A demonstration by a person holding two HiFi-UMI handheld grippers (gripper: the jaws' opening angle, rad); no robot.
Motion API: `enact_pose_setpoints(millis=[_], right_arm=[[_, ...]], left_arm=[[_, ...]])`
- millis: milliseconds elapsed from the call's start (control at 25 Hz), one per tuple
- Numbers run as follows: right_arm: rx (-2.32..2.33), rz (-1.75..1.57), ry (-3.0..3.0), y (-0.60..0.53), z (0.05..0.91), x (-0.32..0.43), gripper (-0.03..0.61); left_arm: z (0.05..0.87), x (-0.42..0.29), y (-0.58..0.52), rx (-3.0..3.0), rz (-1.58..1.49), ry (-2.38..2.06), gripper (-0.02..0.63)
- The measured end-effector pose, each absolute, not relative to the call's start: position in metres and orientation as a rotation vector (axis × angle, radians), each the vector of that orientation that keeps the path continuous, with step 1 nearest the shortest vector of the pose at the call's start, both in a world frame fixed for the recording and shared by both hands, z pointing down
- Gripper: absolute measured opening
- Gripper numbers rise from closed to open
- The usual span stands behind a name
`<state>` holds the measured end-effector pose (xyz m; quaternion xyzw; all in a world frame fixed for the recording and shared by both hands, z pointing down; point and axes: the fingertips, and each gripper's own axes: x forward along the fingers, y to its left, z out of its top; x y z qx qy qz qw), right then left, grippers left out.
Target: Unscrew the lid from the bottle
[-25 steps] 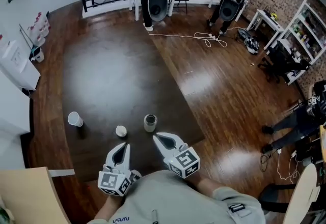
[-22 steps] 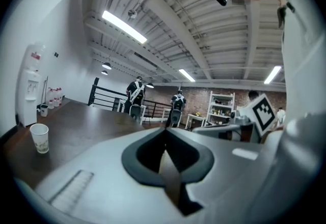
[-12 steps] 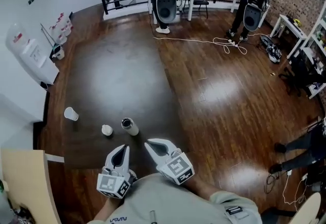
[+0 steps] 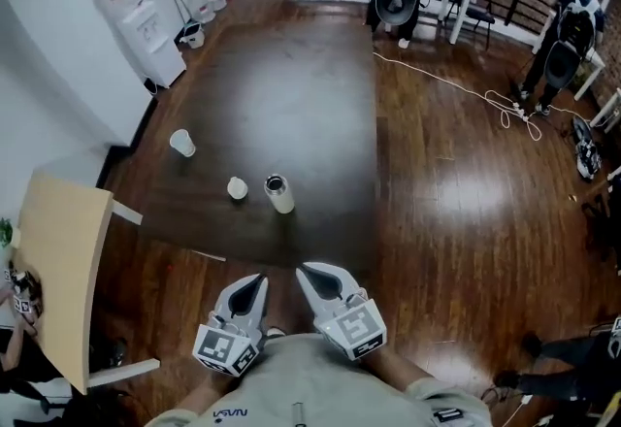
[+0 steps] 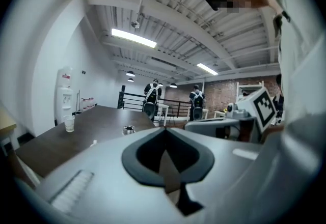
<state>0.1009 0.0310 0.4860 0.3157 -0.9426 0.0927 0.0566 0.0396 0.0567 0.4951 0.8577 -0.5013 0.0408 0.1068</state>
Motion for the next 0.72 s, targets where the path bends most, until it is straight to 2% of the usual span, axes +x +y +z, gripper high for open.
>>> enact_pose_setpoints(millis=[200, 400, 720], right_arm=[[0.825, 0.214, -2.874, 0.050, 0.483, 0.087, 0.002], [0.689, 0.162, -2.864, 0.072, 0.478, 0.057, 0.002], [0.714, 0.107, -2.818, 0.141, 0.472, 0.037, 0.002]], left_arm=[[0.489, 0.033, 0.085, 2.500, 0.081, -1.584, 0.003], [0.477, -0.007, 0.121, 2.412, 0.021, -1.761, 0.003], [0.476, -0.046, 0.200, 2.319, -0.118, -1.851, 0.003]])
